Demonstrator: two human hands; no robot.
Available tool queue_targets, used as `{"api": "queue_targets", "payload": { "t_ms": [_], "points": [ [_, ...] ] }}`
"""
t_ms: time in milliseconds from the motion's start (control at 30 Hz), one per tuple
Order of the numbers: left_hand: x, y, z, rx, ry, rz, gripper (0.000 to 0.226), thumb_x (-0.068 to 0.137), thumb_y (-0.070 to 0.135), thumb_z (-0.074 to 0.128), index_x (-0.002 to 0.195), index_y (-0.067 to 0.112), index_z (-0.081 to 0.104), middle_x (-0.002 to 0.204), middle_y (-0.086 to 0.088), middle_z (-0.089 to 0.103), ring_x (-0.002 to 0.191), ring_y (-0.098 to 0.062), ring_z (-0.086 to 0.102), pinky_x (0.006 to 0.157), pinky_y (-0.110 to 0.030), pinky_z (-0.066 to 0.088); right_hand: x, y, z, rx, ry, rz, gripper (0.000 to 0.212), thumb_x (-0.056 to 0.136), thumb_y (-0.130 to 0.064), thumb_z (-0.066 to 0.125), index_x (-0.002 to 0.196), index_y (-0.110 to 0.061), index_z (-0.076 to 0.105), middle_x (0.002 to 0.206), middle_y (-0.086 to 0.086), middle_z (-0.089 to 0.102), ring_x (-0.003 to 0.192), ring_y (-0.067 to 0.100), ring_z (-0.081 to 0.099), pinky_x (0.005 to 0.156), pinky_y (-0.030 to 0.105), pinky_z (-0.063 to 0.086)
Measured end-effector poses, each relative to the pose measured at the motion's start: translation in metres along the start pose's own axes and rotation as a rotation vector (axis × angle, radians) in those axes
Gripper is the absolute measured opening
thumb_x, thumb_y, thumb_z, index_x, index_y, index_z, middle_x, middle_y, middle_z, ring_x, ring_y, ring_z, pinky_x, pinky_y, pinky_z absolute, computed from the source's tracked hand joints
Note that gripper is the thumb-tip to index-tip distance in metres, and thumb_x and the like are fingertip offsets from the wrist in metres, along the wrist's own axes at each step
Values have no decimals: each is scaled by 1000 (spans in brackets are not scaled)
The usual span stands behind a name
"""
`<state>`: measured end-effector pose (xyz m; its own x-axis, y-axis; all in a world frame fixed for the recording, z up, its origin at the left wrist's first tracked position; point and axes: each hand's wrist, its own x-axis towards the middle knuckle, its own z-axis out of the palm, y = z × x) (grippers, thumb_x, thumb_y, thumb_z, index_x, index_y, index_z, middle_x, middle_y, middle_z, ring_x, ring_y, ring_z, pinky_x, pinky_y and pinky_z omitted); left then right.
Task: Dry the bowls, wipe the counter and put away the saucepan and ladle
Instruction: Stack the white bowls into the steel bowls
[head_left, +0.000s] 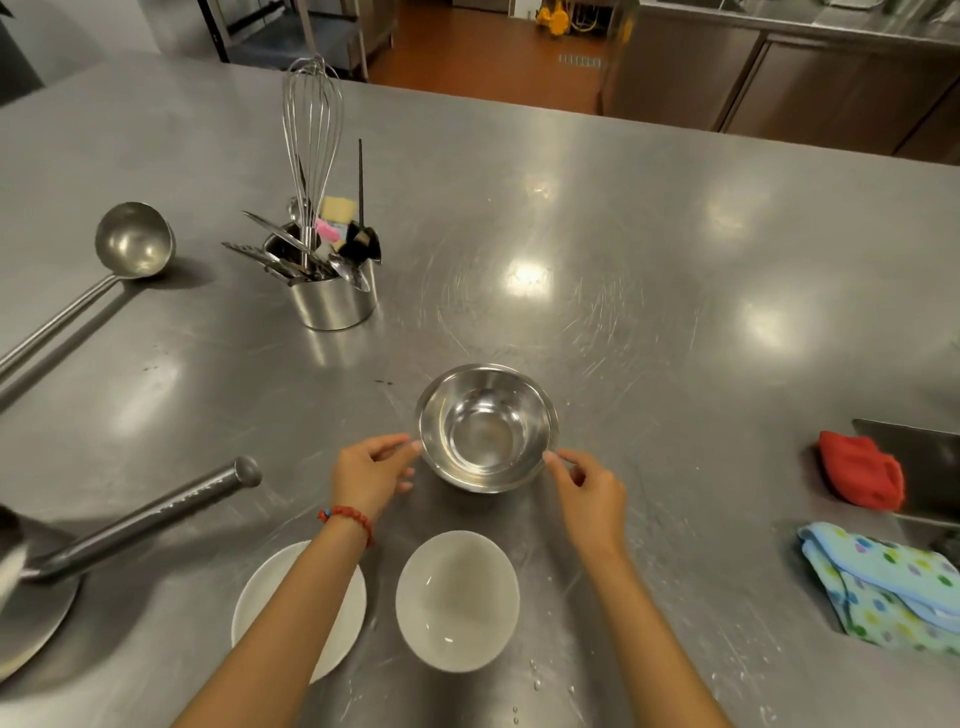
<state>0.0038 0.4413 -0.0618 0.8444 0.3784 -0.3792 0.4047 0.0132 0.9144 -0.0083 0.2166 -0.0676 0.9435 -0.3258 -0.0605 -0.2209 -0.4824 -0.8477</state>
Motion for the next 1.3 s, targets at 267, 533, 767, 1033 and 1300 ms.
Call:
{"api": "queue_targets", "payload": {
  "t_ms": [267, 533, 767, 1033, 1300],
  "points": [
    [-96, -31, -25, 85, 48, 103, 21, 77, 10, 72, 98, 11, 71, 88, -1, 69, 75, -6, 63, 73, -20, 47, -82, 15, -12, 65, -220, 55, 19, 86, -29, 61, 97, -17, 71, 82, -7, 68, 72, 1, 60, 70, 12, 49],
    [-125, -48, -28, 207, 49, 129, 31, 83, 4, 64, 114, 5, 64, 113, -11, 67, 94, -13, 57, 91, -24, 39, -117, 17, -6, 129, -335, 85, 20, 89, -21, 58, 104, -19, 70, 75, -8, 67, 66, -2, 57, 63, 8, 45],
    [-117, -50, -29, 288, 23, 93, 29, 83, -1, 59, 111, 4, 66, 114, -14, 67, 108, -28, 59, 101, -37, 41, -120, 15, -5, 118, -328, 116, 24, 86, -8, 54, 99, -16, 73, 77, 1, 71, 70, 15, 63, 71, 34, 54],
    [-118, -39, -27, 115, -20, 78, 30, 83, -7, 57, 112, 0, 63, 109, -14, 68, 99, -26, 62, 94, -37, 49, -118, 10, -9, 140, -241, 151, 25, 83, -5, 53, 87, -18, 74, 68, 3, 69, 67, 22, 65, 63, 36, 60],
    [-118, -21, -68, -135, 6, 81, 30, 86, -2, 57, 116, 3, 60, 105, -10, 66, 99, -22, 62, 79, -23, 53, -107, -15, -18, 219, -223, 102, 28, 81, -2, 53, 94, -16, 74, 70, -1, 70, 68, 20, 66, 60, 36, 61]
  ]
}}
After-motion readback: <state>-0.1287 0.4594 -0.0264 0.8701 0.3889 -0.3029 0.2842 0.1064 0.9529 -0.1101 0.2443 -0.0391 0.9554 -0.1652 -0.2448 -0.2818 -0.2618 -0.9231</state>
